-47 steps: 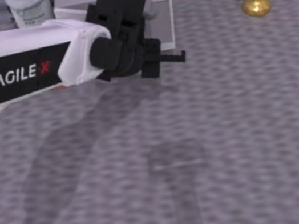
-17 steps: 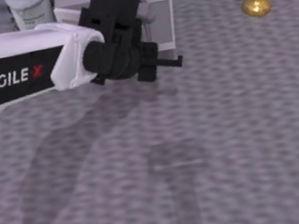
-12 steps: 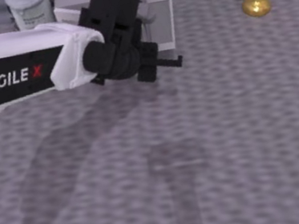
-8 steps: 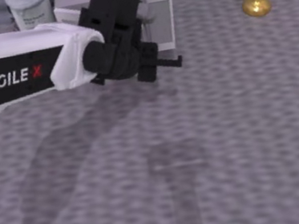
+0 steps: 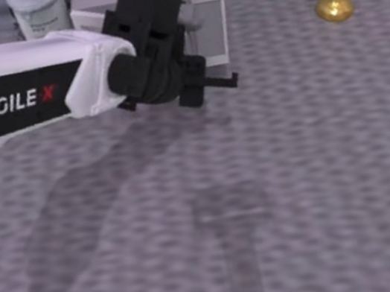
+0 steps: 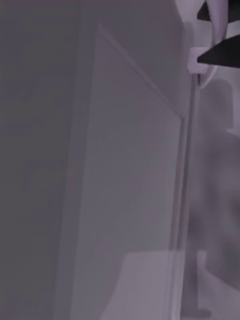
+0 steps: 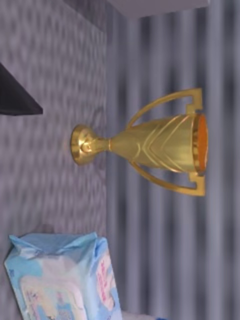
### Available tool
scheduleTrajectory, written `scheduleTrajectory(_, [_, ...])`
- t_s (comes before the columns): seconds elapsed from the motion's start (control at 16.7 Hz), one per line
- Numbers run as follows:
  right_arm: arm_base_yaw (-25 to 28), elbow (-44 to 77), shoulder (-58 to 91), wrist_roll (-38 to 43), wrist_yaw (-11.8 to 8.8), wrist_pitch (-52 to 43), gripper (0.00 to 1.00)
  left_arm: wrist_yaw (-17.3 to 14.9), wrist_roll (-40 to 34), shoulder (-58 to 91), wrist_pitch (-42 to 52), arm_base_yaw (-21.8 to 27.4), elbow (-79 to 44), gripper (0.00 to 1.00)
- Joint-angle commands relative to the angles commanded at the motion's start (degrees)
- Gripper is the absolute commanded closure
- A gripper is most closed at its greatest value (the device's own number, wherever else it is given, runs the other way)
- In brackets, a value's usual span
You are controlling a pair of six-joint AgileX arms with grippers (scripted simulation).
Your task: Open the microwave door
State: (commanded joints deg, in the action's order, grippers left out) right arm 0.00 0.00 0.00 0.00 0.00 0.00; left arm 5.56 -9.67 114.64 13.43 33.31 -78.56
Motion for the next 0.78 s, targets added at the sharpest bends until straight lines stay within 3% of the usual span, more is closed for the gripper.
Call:
scheduleTrajectory(0.3, [0.0, 0.0, 0.0, 0.0, 0.0, 0.0, 0.00, -1.6, 2.7, -1.6, -1.0, -1.2, 2.2, 1.00])
scheduleTrajectory(0.78, [0.0, 0.0, 0.0, 0.0, 0.0, 0.0, 0.00, -1.7, 2.9, -1.6, -1.0, -1.2, 2.3, 1.00])
